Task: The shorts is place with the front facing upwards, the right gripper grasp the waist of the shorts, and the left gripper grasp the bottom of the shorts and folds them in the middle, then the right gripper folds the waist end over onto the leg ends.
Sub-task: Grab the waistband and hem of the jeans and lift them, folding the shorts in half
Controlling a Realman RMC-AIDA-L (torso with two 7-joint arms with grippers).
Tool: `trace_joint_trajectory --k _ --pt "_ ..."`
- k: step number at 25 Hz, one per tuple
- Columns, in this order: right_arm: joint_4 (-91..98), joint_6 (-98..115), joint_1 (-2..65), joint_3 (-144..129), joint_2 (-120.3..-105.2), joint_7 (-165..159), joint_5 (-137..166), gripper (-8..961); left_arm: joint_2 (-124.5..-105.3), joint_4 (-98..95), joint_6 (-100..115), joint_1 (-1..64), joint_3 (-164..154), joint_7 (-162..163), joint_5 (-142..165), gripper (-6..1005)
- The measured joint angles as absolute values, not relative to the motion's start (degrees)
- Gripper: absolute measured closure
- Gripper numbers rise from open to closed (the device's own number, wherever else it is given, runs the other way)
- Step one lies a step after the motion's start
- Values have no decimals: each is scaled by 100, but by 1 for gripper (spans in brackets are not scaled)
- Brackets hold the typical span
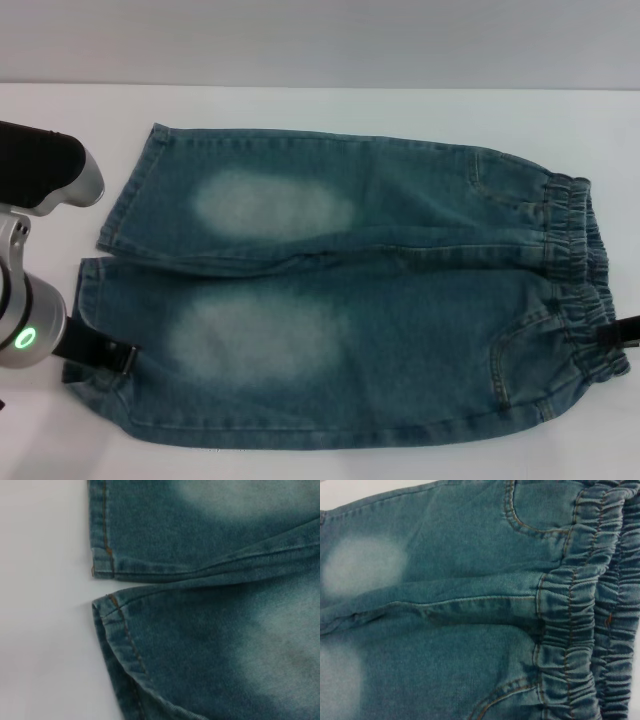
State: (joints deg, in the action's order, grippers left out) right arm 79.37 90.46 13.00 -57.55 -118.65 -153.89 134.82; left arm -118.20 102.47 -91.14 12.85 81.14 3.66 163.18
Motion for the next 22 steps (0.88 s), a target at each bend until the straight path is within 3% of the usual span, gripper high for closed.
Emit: trace_joint_trajectory --k 4,15,22 --pt "7895 9051 1253 -5665 -11867 -15390 13514 810 -11814 10247 -9103 1266 8101 364 16314 972" --pt "7655 8994 1373 -5645 -11862 -15398 13778 320 -11812 10313 -9108 1236 8080 360 16303 970" --pt "7472 8859 1446 -5703 -11869 -15374 13782 232 -11812 10367 -9160 1237 8066 360 16304 968"
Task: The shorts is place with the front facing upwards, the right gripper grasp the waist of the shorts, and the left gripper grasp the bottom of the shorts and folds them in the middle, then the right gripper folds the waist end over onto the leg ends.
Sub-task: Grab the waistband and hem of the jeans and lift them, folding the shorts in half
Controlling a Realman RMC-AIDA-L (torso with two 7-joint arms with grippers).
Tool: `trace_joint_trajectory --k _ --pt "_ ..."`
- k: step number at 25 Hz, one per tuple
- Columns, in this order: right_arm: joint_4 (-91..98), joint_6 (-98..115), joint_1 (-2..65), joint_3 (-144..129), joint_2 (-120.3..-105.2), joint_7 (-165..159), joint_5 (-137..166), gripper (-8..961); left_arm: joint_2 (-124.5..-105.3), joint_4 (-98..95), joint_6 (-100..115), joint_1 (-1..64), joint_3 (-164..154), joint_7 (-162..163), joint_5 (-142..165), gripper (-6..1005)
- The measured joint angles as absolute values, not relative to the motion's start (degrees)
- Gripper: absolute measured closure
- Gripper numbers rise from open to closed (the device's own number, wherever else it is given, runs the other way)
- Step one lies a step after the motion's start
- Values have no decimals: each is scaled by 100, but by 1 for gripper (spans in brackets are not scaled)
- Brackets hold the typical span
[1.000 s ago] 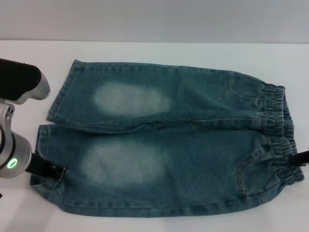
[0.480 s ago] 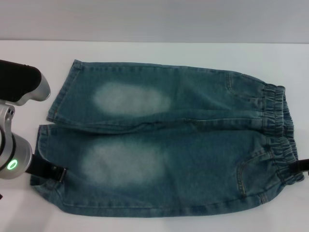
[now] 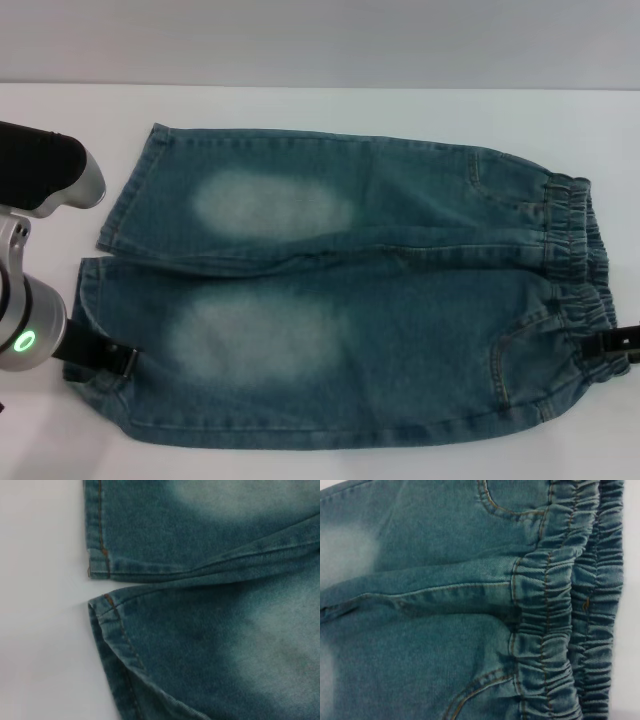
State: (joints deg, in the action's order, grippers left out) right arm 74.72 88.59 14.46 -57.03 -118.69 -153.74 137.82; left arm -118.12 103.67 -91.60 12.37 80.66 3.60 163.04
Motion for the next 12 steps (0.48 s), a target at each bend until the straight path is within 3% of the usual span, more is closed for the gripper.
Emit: trace_joint_trajectory --k 3,12 --pt "7453 8844 1450 -5706 -11871 -15372 13782 195 -11812 10377 -9190 1244 8064 360 16304 968" --pt "7441 8843 1451 -5718 -11873 -15366 13782 203 -11812 10380 -9195 1243 8026 360 16304 966"
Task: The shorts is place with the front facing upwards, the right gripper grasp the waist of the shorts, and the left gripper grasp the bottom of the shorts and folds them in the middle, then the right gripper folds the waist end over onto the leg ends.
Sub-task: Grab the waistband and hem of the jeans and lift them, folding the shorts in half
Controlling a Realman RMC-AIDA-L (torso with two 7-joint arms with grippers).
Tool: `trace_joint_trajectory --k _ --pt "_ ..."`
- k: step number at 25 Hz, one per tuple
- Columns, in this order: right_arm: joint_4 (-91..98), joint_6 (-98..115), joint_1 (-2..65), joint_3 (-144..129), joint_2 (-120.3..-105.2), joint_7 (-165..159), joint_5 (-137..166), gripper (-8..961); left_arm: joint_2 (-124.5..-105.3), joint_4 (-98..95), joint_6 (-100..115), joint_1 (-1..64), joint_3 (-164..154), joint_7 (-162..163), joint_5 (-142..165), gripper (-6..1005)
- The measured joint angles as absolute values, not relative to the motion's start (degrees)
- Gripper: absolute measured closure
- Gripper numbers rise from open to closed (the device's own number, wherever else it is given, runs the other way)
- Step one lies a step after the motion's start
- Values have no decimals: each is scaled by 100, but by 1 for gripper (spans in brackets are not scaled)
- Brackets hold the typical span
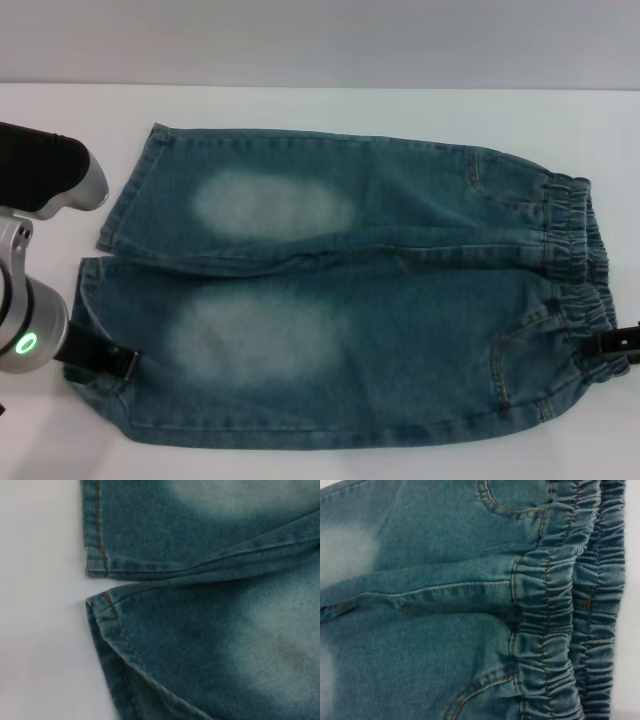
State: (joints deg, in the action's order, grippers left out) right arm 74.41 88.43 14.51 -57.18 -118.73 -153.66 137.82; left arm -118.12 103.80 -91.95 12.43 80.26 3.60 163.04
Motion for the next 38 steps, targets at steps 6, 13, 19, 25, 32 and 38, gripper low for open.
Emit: trace_joint_trajectory --k 6,13,19,25,32,38 --pt "7433 8806 1473 -5722 -11869 -15364 13782 204 -11812 10380 -9186 1238 7998 360 16304 965" --pt "7297 8731 1562 -5722 -11876 -15357 13780 203 -11816 10380 -9179 1226 7991 360 16304 963" --pt "7164 8653 1645 -5738 -11874 -15347 13775 204 -11821 10375 -9180 1221 7989 360 16304 962" --pt "7133 8622 1689 -5830 -11880 -15339 13730 210 -11821 10373 -9169 1222 7989 360 16304 961" --pt "7139 8673 1730 -5829 -11886 -15337 13677 254 -11821 10371 -9153 1222 7989 360 16304 960" --pt "7115 8695 1695 -5878 -11879 -15131 13414 415 -11821 10330 -9137 1226 7989 360 16304 958"
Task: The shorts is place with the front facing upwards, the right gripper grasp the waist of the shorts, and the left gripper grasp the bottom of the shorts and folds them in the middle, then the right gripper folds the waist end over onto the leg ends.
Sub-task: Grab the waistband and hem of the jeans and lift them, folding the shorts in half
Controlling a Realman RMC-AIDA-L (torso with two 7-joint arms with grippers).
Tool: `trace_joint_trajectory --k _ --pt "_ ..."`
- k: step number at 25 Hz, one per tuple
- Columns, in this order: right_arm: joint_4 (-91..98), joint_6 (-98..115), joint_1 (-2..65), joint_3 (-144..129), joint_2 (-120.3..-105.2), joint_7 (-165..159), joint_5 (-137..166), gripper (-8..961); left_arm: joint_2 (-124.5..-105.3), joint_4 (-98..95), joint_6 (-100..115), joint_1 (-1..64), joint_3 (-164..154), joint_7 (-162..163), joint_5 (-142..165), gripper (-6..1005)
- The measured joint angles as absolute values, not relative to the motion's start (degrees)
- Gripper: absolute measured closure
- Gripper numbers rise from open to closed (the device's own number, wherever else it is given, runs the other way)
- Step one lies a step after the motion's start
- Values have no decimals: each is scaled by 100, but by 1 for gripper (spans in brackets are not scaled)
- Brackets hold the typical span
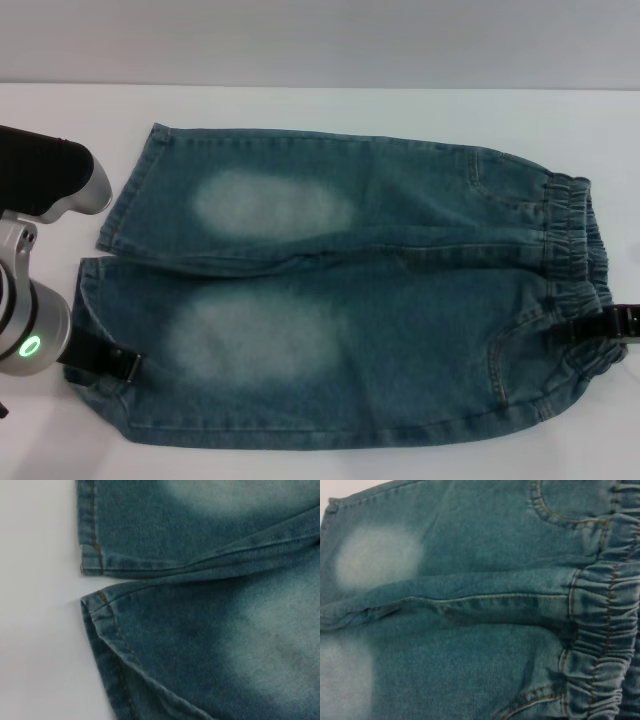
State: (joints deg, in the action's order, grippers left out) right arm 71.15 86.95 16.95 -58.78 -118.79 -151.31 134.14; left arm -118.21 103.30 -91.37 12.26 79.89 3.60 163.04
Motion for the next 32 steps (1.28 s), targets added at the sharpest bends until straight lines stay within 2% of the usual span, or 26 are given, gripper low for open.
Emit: trace_joint_trajectory --k 2,13,17,26,29,32 --pt "7112 8696 1696 -5879 -11878 -15104 13412 509 -11821 10325 -9137 1229 7989 360 16304 958" --pt "7116 8744 1733 -5868 -11865 -15066 13408 720 -11813 10271 -9055 1225 7995 360 16304 956" --pt "7115 8754 1761 -5880 -11865 -15064 13396 935 -11812 10233 -9034 1236 7998 356 16304 955" --pt "6929 8513 1640 -5494 -11874 -14669 12397 942 -11799 10262 -8747 1220 8109 315 16307 953" --pt "6200 8359 1603 -4928 -11857 -14028 11132 942 -11795 10134 -8237 1151 8534 89 16310 953" --pt "5076 8345 1718 -4316 -11761 -13392 10022 942 -11795 10092 -7683 1078 8869 -17 16295 952"
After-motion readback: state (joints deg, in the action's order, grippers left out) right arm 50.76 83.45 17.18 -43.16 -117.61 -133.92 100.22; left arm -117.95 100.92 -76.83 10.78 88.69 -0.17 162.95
